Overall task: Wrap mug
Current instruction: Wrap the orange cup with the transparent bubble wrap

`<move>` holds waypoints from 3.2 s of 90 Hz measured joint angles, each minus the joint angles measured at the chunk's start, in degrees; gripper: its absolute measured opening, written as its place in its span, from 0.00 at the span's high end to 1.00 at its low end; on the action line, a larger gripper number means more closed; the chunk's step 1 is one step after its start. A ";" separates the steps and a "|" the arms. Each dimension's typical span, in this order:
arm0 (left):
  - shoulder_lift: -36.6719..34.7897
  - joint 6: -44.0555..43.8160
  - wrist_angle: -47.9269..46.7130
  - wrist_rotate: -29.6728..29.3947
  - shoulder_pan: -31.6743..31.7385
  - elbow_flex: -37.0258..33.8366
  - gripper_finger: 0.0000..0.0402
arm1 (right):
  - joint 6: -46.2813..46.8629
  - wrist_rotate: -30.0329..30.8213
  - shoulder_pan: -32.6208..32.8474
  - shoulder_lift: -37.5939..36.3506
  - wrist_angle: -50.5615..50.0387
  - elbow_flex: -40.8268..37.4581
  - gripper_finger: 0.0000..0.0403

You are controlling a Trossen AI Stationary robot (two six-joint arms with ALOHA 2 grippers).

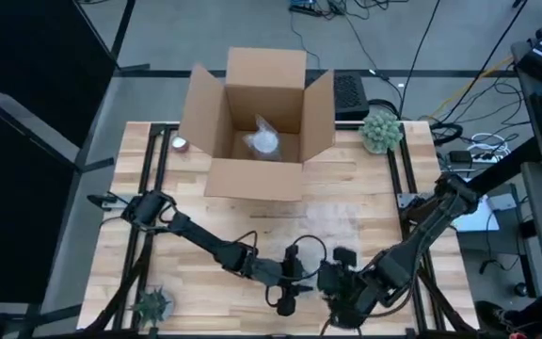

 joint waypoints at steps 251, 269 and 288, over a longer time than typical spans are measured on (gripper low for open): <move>0.31 0.00 -0.02 -2.71 0.76 -0.13 0.74 | 0.34 -8.77 -1.04 9.90 -0.97 -5.20 0.58; 0.31 -0.02 -0.02 -2.67 0.76 -0.13 0.74 | -1.64 -11.58 -2.76 12.79 0.05 -4.85 0.58; 0.31 -0.04 -0.09 -2.64 0.72 -0.13 0.74 | -1.65 -14.47 -3.59 9.63 -0.68 -5.35 0.58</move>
